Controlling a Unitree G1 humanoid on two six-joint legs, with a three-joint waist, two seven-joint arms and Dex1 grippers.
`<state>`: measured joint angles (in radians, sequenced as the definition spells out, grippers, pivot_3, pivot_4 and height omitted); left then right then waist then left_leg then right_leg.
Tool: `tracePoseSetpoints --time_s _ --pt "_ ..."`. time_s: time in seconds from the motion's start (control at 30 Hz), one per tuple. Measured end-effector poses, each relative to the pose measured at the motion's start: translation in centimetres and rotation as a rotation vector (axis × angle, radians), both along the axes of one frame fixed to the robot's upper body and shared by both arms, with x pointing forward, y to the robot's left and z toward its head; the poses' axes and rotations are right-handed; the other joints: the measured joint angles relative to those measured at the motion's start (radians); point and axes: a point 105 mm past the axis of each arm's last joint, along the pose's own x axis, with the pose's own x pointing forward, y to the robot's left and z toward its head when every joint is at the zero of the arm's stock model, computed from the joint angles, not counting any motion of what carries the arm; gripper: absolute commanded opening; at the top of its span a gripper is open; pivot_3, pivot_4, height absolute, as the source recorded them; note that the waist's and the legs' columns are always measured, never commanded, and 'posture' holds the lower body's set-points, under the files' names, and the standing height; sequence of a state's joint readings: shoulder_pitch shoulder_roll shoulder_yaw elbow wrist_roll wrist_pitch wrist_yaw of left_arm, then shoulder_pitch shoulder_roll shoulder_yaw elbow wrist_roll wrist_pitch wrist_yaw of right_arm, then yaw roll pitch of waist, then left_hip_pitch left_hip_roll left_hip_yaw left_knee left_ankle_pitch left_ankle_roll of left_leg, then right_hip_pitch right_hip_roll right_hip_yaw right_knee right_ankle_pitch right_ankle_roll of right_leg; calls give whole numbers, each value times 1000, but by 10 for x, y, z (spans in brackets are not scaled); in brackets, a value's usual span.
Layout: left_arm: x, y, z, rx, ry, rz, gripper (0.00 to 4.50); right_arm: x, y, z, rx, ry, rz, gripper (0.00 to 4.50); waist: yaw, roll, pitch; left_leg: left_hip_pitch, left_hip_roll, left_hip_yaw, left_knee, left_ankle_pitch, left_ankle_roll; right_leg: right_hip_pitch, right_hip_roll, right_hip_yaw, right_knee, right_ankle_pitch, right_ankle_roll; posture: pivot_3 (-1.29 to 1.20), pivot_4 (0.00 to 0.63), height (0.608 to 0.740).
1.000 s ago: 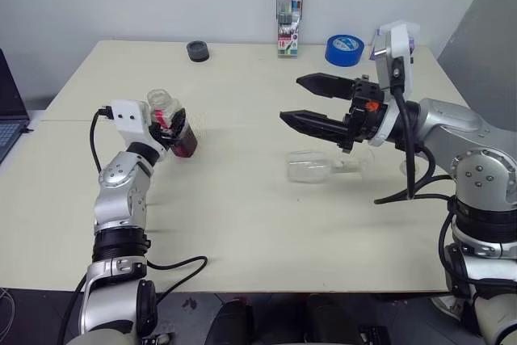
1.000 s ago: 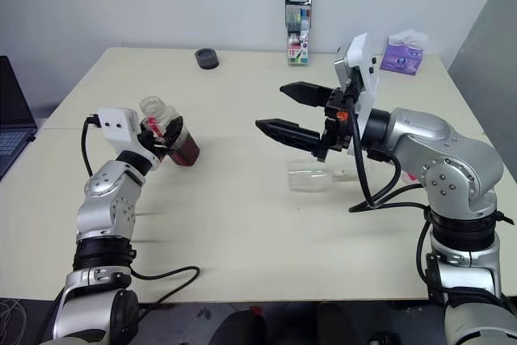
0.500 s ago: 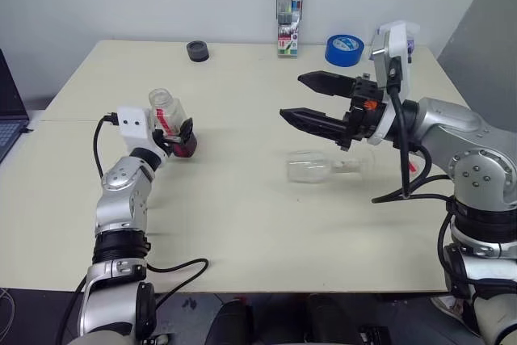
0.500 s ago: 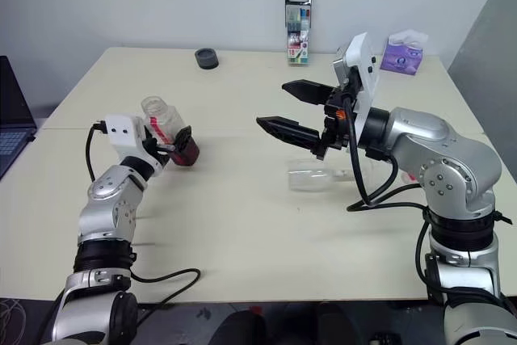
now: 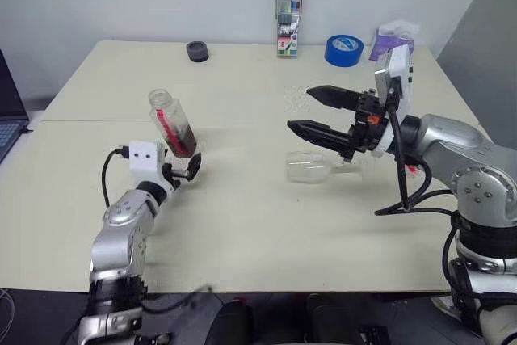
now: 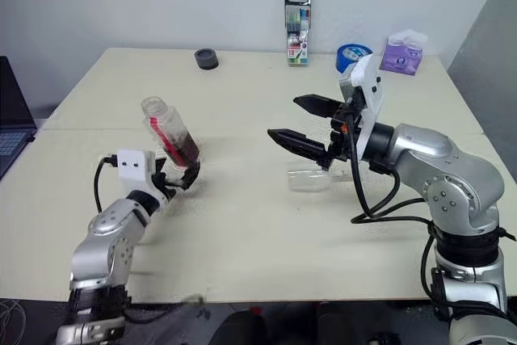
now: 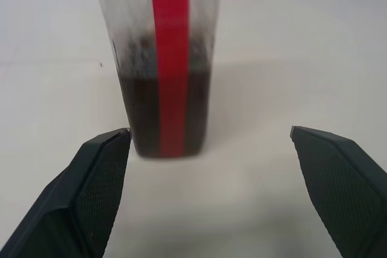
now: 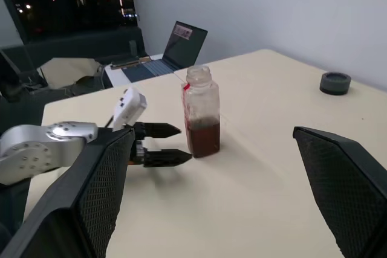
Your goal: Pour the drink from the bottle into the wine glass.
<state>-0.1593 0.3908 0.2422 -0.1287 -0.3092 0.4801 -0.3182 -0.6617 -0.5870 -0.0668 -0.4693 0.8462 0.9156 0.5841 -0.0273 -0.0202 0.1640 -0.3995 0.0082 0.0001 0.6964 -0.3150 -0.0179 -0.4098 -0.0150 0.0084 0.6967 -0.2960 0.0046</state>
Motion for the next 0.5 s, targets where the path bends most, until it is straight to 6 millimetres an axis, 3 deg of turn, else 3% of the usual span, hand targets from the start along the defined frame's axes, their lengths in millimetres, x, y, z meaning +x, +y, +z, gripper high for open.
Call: tracePoseSetpoints --time_s 0.13,0.27,0.4,0.5 --pt "-30 -19 -7 14 78 -138 4487 -5 -21 -15 -140 -22 -83 4500 1 0 0 0 0 -1 0 0 0 0 0 0 -1 0 0 0 150 740" --pt "-57 -55 21 5 57 -429 4487 -6 -48 -53 -541 -156 -197 4500 7 0 0 3 0 -1 0 0 0 3 0 -1 -2 0 0 0 150 740" --pt "-75 -85 47 -56 32 -667 4487 0 -53 -73 -756 -307 -221 4500 -2 0 0 6 1 1 0 1 -2 4 2 1 0 0 0 0 150 740" --pt "-85 -97 58 -77 49 -802 4487 1 -52 -88 -889 -394 -175 4500 -3 0 0 6 1 1 0 2 -4 4 3 1 0 0 0 0 150 740"
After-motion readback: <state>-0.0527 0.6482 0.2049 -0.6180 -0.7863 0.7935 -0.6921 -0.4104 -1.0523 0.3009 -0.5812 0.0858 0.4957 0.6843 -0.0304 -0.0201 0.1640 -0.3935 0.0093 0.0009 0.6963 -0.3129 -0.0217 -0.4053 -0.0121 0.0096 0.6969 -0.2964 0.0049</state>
